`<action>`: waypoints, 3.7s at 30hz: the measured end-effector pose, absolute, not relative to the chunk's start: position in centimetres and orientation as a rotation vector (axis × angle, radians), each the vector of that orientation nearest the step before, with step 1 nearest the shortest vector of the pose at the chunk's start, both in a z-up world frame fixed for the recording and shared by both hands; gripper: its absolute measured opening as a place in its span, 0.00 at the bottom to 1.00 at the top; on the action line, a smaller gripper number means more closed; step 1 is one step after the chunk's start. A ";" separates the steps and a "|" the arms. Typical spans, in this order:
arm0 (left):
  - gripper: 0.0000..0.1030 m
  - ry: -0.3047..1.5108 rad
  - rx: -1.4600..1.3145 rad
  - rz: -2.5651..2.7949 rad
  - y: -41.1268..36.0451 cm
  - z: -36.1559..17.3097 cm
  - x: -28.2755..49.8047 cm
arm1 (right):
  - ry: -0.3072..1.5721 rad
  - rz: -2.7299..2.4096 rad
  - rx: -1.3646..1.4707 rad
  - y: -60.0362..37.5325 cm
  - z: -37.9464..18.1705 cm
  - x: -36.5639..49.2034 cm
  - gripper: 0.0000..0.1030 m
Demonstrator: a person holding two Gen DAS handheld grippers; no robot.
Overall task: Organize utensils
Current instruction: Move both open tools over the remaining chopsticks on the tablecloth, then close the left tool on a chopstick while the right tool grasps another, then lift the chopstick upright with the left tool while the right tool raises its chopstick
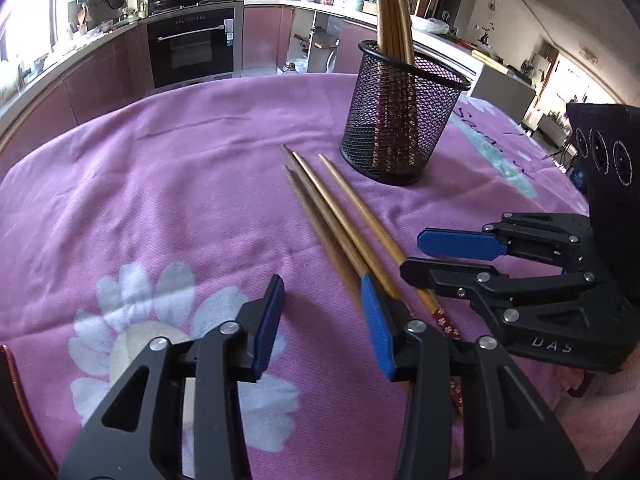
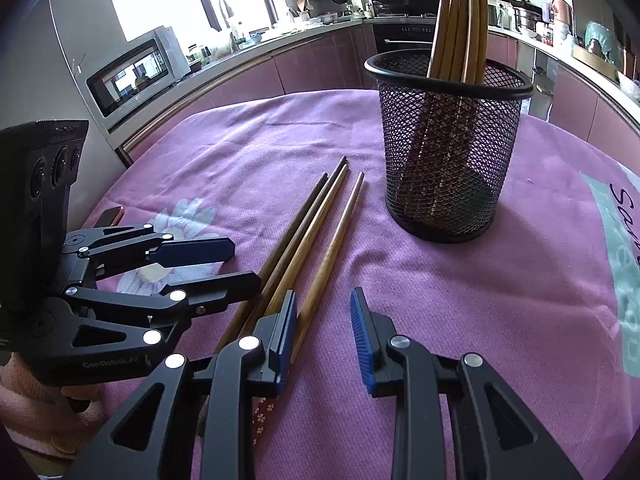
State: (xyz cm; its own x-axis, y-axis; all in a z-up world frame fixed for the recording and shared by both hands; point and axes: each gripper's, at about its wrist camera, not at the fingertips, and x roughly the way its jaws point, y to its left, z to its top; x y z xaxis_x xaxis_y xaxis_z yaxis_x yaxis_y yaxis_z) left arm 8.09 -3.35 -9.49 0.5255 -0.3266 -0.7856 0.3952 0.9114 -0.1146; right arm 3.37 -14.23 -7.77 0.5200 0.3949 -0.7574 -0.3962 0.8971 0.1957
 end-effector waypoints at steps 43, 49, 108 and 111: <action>0.23 0.930 0.049 -0.368 -3.5 -9.8 10.4 | 0.896 0.419 -0.037 -13.4 -8.0 5.1 0.15; 0.18 0.931 0.025 -0.360 -3.5 -9.8 10.3 | 0.898 0.410 -0.020 -13.7 -8.1 5.3 0.10; 0.07 0.773 -0.125 -0.501 -2.9 -2.2 7.9 | 0.702 0.508 0.167 -18.6 -1.6 3.1 0.05; 0.07 0.761 -0.132 -0.510 -2.8 -1.7 7.8 | 0.690 0.507 0.171 -18.7 -1.2 3.2 0.05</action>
